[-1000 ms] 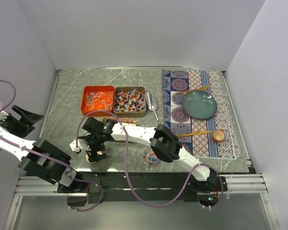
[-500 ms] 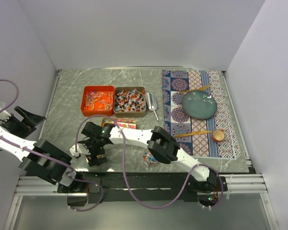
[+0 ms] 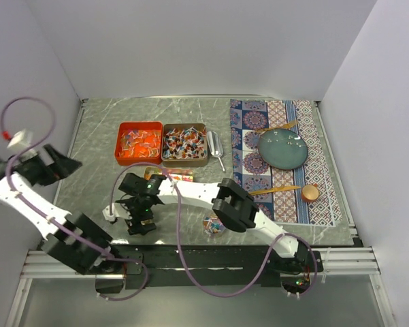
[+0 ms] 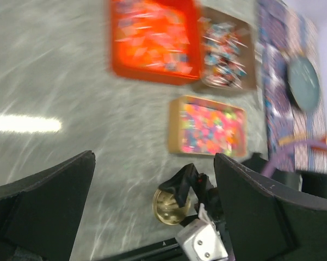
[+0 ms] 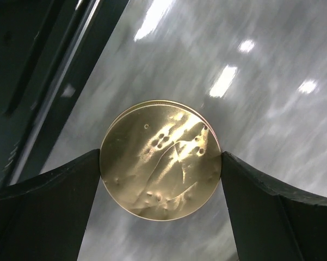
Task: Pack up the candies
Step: Pick up the bottle lid at the center of the board, then close the bottle lid on the packing bottle.
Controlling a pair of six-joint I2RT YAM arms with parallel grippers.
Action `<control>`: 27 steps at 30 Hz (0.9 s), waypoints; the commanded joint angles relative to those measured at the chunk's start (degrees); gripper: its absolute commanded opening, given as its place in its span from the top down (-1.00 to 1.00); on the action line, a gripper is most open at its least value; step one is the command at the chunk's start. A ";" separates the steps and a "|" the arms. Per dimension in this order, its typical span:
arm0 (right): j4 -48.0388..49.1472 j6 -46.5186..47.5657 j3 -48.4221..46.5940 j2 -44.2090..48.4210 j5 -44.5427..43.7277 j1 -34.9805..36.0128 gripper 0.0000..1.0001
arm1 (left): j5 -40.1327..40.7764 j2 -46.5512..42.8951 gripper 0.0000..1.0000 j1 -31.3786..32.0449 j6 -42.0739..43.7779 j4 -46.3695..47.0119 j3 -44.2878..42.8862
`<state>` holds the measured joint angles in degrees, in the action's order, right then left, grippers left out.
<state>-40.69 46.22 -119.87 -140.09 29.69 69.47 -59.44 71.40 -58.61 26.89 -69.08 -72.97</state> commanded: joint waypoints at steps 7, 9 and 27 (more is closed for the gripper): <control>-12.04 -2.45 6.49 20.28 -2.18 -5.92 -0.73 | 1.77 -1.17 -0.93 22.89 -25.88 35.18 -1.12; -13.62 -3.32 9.04 24.50 -2.44 -8.38 -0.72 | 5.46 -0.56 -0.93 26.42 -30.57 40.40 -0.77; -6.08 1.86 57.47 60.64 -8.43 -15.86 -0.72 | 20.06 -0.12 -0.94 53.60 -36.21 52.91 14.43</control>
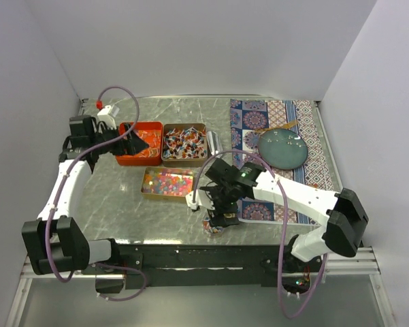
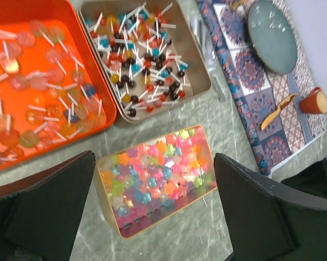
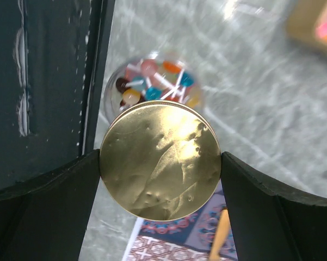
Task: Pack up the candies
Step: Close the bottle lid on the packing bottle.
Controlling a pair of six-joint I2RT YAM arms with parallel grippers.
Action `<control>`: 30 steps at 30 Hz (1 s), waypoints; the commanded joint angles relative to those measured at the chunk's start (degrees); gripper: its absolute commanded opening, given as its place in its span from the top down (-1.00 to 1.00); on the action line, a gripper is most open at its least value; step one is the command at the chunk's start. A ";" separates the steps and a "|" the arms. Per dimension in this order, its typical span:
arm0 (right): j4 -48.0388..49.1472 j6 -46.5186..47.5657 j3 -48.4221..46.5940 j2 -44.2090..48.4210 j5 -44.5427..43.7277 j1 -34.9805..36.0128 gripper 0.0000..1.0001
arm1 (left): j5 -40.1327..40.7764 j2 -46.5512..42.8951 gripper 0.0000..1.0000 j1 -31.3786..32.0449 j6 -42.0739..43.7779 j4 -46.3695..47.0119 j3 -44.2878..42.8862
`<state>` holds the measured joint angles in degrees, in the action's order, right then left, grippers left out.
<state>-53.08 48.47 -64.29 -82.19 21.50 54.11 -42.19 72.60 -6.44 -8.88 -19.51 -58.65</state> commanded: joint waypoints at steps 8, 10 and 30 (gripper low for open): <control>14.13 2.85 8.30 4.76 1.97 -0.14 -0.73 | 4.14 -0.88 -0.94 2.92 0.36 2.81 0.64; 13.88 3.82 8.04 3.80 2.41 0.56 -0.73 | 4.14 -0.88 -0.94 3.01 0.36 2.72 1.17; 12.03 6.46 7.78 1.51 7.51 2.49 -0.72 | 3.35 -1.05 -0.94 3.10 1.24 2.90 3.55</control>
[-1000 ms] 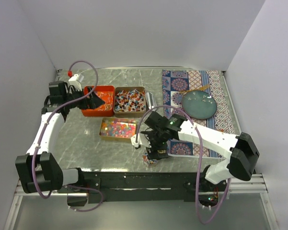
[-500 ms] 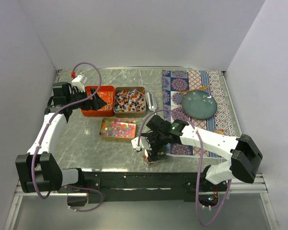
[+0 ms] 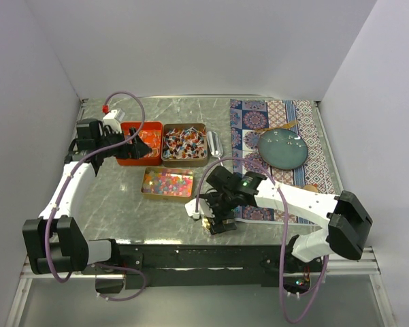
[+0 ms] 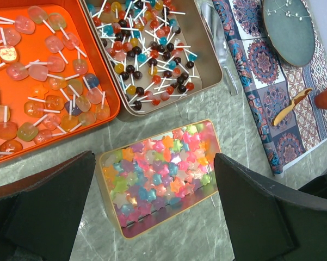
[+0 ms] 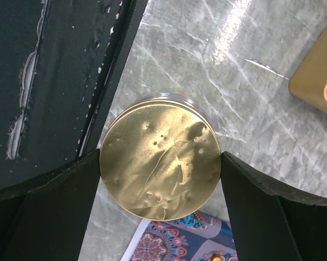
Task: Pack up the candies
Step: Close the bottle lid on the packing bottle.
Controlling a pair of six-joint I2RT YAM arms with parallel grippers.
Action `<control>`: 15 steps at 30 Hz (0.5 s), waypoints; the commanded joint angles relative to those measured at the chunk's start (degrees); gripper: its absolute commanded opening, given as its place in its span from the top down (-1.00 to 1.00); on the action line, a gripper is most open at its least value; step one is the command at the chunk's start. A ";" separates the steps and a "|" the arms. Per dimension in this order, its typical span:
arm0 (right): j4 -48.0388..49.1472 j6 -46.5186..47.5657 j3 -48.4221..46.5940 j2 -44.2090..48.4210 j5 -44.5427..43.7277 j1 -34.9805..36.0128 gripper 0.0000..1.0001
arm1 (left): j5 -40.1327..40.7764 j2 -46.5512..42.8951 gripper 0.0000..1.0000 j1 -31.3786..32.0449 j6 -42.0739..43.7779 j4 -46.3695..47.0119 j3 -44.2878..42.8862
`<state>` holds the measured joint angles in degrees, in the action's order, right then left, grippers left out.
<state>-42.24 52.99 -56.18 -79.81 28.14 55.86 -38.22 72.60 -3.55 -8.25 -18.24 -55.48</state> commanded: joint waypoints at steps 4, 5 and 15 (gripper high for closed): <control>3.12 1.59 1.16 -1.92 -0.54 0.66 -0.73 | -0.37 -1.14 -0.94 0.30 0.78 1.28 0.29; 3.30 1.59 1.51 -2.01 -0.80 0.75 -0.73 | -0.28 -1.14 -0.94 0.21 0.69 1.36 0.38; 4.79 1.50 5.55 -2.01 -1.16 0.66 -0.73 | -0.10 -1.05 -0.94 0.30 -0.36 1.98 1.17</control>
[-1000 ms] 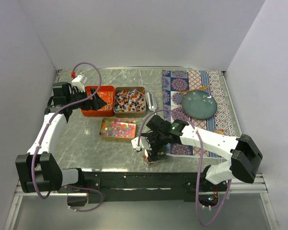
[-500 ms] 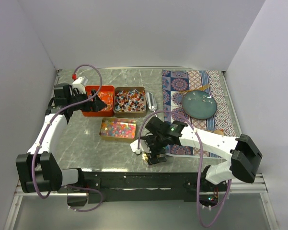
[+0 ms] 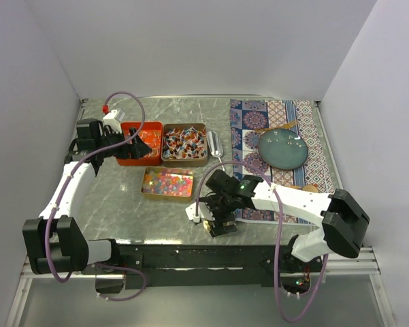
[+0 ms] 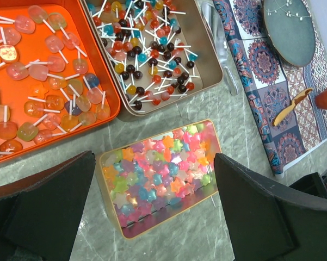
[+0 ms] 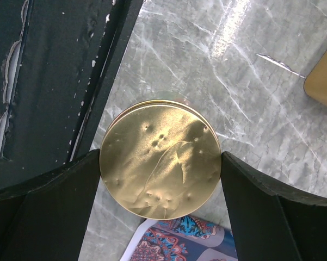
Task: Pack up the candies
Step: Close the bottle lid on the packing bottle.
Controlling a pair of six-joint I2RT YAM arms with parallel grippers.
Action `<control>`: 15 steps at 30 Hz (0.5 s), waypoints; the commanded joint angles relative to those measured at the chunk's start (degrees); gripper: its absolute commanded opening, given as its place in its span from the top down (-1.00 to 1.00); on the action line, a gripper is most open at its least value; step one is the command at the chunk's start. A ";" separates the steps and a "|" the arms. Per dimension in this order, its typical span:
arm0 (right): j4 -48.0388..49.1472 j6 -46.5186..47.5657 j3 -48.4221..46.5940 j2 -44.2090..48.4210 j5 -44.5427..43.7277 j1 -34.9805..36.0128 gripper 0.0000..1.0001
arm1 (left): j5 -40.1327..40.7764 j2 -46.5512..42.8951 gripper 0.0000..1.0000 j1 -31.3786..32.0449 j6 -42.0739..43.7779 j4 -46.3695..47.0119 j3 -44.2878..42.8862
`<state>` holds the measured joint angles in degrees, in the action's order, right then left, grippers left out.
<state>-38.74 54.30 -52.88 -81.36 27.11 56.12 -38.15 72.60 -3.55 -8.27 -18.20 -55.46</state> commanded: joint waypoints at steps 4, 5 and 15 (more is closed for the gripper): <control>4.63 -0.78 4.19 -0.46 -0.39 0.13 -0.74 | -0.34 -1.67 -0.94 0.30 -1.22 3.25 2.64; 5.34 -0.69 4.71 -0.38 -0.39 -0.22 -0.75 | -0.43 -1.76 -0.93 0.39 -1.57 3.34 3.07; 7.98 -3.24 7.27 2.88 1.45 -1.80 -1.00 | -1.31 -2.11 -0.94 1.71 -0.52 2.20 2.55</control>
<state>-31.48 52.40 -46.35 -79.24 28.56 54.89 -38.15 72.47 -2.20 -8.73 -17.37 -52.29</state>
